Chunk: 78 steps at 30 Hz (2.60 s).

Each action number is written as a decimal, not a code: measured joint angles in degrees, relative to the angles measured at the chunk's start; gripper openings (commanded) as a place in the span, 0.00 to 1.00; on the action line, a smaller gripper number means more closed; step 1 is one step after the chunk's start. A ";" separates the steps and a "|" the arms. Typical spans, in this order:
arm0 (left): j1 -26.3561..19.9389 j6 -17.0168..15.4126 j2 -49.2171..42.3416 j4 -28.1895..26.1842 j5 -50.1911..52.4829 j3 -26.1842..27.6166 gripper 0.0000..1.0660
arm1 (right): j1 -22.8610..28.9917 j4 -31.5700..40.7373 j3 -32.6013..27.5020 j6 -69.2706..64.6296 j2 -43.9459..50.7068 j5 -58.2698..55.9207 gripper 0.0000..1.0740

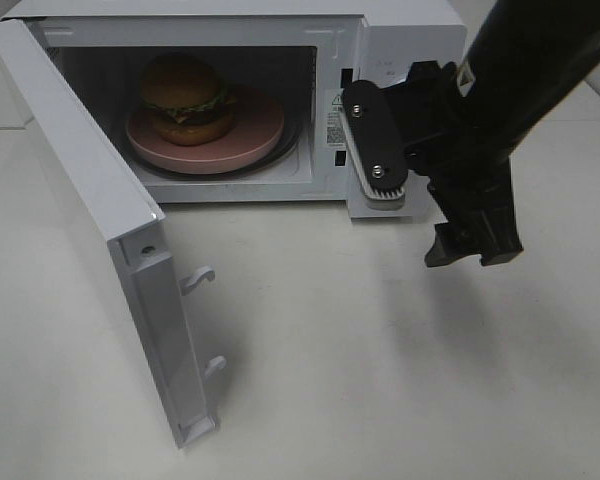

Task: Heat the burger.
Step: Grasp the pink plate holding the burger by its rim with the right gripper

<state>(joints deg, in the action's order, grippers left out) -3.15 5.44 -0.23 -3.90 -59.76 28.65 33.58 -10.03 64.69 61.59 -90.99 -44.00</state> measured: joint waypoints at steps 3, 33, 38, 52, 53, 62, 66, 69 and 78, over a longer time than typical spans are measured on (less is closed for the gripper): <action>0.00 0.00 0.00 0.00 0.00 0.00 0.94 | 1.38 -0.57 2.58 0.00 -2.92 0.40 0.86; 0.00 0.00 0.00 0.00 0.00 0.00 0.94 | 3.27 -2.86 17.02 0.00 -18.33 18.51 0.83; 0.00 0.00 0.00 0.00 0.00 0.00 0.94 | 3.27 -2.86 17.02 0.00 -19.19 21.49 0.82; 0.00 0.00 0.00 0.00 0.00 0.00 0.94 | 3.27 -1.72 23.61 0.00 -26.93 23.66 0.81; 0.00 0.00 0.00 0.00 0.00 0.00 0.94 | 3.27 -1.72 23.61 0.00 -26.93 23.66 0.81; 0.00 0.00 0.00 0.00 0.00 0.00 0.94 | 3.27 -0.17 28.42 0.00 -32.72 23.61 0.80; 0.00 0.00 0.00 0.00 0.00 0.00 0.94 | 3.27 -0.11 32.20 0.00 -35.81 23.55 0.80; 0.00 0.00 0.00 0.00 0.00 0.00 0.94 | 3.27 -0.11 33.75 0.00 -37.01 23.26 0.80; 0.00 0.00 0.00 0.00 0.00 0.00 0.94 | 3.27 -0.06 41.08 -0.23 -42.57 19.82 0.79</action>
<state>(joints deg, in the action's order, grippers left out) -3.15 5.44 -0.23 -3.90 -59.76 28.65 36.84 -10.08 105.77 61.36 -133.56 -24.18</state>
